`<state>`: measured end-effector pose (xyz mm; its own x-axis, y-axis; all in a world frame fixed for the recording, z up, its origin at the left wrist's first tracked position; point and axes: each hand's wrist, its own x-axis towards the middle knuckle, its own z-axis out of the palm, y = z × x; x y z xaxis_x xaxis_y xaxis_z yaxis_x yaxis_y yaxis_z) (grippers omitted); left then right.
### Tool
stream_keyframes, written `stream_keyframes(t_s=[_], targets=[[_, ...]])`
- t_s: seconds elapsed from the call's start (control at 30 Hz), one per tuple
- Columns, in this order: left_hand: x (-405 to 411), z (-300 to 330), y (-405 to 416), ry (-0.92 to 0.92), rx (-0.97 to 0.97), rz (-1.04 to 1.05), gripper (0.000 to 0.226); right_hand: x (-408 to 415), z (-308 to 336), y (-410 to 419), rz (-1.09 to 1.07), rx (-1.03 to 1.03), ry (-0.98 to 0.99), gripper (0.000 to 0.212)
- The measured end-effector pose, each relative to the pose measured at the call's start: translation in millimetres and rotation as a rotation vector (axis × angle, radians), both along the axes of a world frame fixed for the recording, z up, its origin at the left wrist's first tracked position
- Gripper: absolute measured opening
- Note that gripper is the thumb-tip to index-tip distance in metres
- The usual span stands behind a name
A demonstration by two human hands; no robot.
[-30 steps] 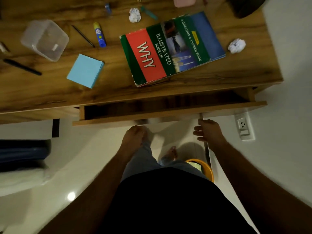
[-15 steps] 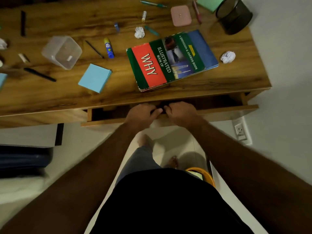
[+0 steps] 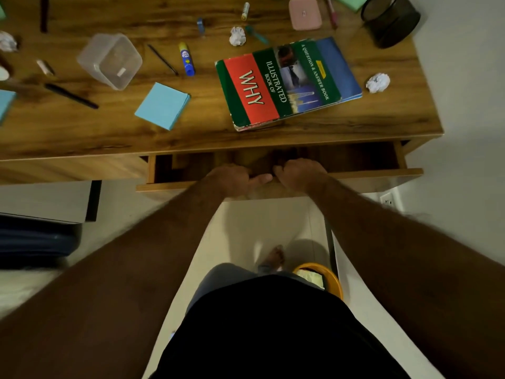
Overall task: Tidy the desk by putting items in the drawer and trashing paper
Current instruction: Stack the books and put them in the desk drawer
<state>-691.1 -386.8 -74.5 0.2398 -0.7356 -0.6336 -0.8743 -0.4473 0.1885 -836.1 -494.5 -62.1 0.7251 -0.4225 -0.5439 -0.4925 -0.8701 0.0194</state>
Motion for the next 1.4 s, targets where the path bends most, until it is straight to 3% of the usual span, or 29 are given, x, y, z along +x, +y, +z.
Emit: stream_keyframes(t_s=[0.23,0.37,0.63,0.93,1.13,1.23,1.4], targets=[[-26.1,8.0,32.9,-0.05,0.008,-0.14,0.073,-24.0,-1.6,33.2,0.006,-0.019,0.047,0.03],[-42.0,4.0,63.1,0.009,0.038,-0.143,0.104,-44.9,-0.7,61.0,0.009,-0.043,0.084,0.03],[-89.2,-10.1,124.0,0.091,-0.049,0.008,0.097,-92.1,-14.5,119.2,-0.124,0.009,0.025,0.041],[-107.3,-8.9,151.8,0.176,-0.027,0.054,0.128,-117.0,-12.4,147.3,-0.218,0.01,-0.045,0.04],[-107.1,-10.5,149.9,0.227,-0.017,0.097,0.096,-114.5,-14.2,144.4,-0.385,0.117,-0.065,0.056],[-105.1,-10.5,144.2,0.314,0.022,0.159,0.09,-111.3,-8.7,141.7,-0.388,0.21,-0.009,0.044],[-86.4,1.5,113.7,0.344,0.094,0.122,0.087,-102.0,-18.5,125.8,-0.665,0.449,-0.11,0.04]])
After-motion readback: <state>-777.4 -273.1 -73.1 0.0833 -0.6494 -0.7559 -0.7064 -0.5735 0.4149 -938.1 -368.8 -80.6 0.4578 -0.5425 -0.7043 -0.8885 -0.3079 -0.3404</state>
